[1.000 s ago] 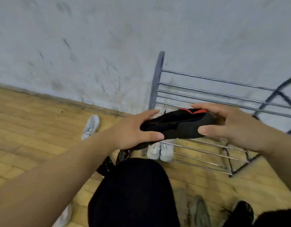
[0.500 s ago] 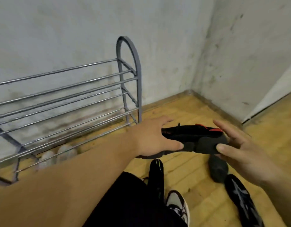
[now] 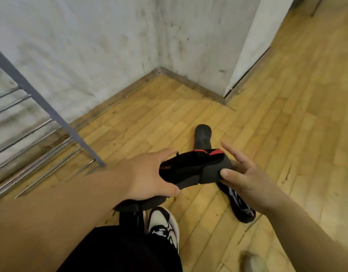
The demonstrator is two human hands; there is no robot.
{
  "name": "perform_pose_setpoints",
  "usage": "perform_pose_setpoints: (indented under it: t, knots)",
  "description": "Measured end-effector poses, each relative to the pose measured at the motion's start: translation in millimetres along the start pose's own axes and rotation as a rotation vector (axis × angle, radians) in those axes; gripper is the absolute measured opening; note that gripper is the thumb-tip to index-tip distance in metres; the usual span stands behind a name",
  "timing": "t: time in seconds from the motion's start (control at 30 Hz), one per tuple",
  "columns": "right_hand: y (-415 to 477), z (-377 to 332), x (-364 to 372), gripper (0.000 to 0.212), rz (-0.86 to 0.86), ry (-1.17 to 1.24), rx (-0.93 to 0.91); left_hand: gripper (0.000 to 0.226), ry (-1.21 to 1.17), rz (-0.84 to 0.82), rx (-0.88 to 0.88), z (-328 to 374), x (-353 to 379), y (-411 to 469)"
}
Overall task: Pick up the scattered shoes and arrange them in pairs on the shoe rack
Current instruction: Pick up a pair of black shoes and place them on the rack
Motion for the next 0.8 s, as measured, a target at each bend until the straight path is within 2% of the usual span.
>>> perform_pose_setpoints:
  t: [0.07,0.17,0.27,0.37,0.47,0.57,0.67,0.8]
  knots:
    - [-5,18,-14,0.077,0.025,-0.028,0.051,0.102,0.088,0.02,0.002,11,4,5]
    - [-14,48,-40,0.084,0.122,-0.081,0.14,0.102,0.374,0.069,-0.01,26,5,14]
    - [-12,66,-53,0.068,0.219,-0.08,0.189,0.1,0.607,0.084,-0.078,24,5,22]
    - [11,87,-62,0.047,0.353,-0.089,0.246,0.091,0.616,0.068,-0.173,13,-6,31]
    - [55,110,-67,0.044,0.495,-0.265,0.312,0.085,0.605,0.111,-0.23,8,-22,39]
    - [114,124,-58,0.053,0.471,-0.488,0.312,0.082,0.547,0.164,-0.232,4,-40,44]
    - [169,140,-47,0.069,0.389,-0.701,0.31,0.095,0.481,0.204,-0.227,-15,-70,44]
    - [214,188,-44,0.102,0.312,-0.97,0.553,0.105,0.36,0.235,-0.324,-58,-100,44]
Point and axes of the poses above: each hand's wrist, its own y-axis towards the middle knuckle, its own x-axis out of the palm, z = x × y, the point moved 10 cm from there along y, towards the middle knuckle, and after that the axes turned 8 degrees about -y, right-handed, at the moved point
